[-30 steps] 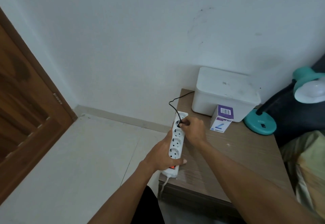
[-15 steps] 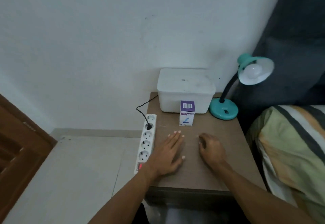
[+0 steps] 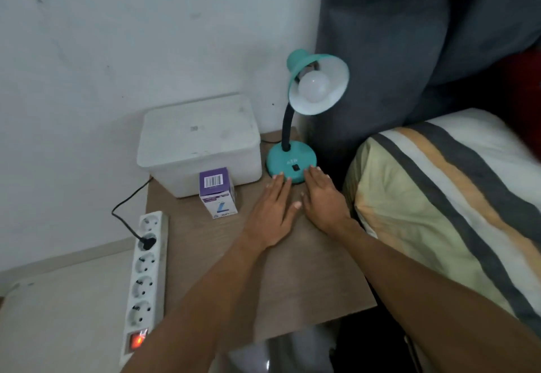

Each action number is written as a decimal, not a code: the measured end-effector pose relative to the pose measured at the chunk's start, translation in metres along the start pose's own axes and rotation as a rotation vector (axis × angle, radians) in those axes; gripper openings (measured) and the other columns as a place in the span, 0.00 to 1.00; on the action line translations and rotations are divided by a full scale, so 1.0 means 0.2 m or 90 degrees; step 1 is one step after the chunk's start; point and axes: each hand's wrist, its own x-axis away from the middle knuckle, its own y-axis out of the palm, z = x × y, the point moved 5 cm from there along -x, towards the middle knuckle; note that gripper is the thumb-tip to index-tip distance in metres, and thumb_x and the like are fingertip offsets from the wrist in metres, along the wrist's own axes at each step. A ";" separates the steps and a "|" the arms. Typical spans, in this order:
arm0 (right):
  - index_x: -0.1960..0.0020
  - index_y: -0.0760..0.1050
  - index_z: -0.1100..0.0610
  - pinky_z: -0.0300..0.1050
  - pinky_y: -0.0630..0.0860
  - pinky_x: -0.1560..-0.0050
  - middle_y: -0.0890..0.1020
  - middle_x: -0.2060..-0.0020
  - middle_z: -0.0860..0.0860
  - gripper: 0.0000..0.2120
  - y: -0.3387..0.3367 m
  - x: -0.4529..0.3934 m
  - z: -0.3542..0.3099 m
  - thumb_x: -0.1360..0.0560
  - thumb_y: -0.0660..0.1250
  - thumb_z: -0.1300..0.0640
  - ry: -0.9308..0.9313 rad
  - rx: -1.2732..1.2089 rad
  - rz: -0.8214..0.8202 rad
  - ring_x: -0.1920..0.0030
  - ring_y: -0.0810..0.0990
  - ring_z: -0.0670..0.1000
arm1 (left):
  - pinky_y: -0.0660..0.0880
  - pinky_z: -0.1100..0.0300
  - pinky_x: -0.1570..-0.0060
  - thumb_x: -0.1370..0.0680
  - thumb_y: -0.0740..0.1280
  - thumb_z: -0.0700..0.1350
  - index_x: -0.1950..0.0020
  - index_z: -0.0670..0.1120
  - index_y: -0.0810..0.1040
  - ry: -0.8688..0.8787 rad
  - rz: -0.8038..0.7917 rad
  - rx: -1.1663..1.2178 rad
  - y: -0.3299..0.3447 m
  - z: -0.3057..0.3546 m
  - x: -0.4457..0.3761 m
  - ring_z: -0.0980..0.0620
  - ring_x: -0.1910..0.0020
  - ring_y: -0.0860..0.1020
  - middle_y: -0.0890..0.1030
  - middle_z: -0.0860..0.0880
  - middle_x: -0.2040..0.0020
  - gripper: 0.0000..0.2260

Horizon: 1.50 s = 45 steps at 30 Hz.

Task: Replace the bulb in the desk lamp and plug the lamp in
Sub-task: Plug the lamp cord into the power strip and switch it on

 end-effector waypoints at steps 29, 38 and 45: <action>0.28 0.68 0.66 0.55 0.60 0.24 0.72 0.29 0.62 0.27 0.16 -0.17 0.02 0.23 0.54 0.55 -0.079 -0.044 0.081 0.26 0.66 0.60 | 0.46 0.53 0.17 0.12 0.49 0.55 0.16 0.43 0.53 -0.013 0.073 0.029 0.14 -0.18 -0.23 0.51 0.16 0.47 0.52 0.44 0.15 0.27; 0.27 0.68 0.65 0.53 0.61 0.24 0.72 0.29 0.61 0.24 0.15 -0.17 0.03 0.21 0.60 0.57 -0.077 -0.045 0.113 0.26 0.67 0.59 | 0.48 0.52 0.17 0.13 0.47 0.56 0.16 0.42 0.55 -0.029 0.091 0.018 0.13 -0.19 -0.22 0.49 0.16 0.48 0.53 0.43 0.15 0.29; 0.27 0.69 0.64 0.53 0.62 0.25 0.73 0.29 0.61 0.23 0.14 -0.16 0.03 0.21 0.59 0.57 -0.073 -0.055 0.115 0.26 0.68 0.59 | 0.46 0.55 0.17 0.12 0.47 0.55 0.16 0.42 0.53 -0.027 0.089 0.009 0.13 -0.18 -0.22 0.50 0.16 0.47 0.52 0.44 0.15 0.28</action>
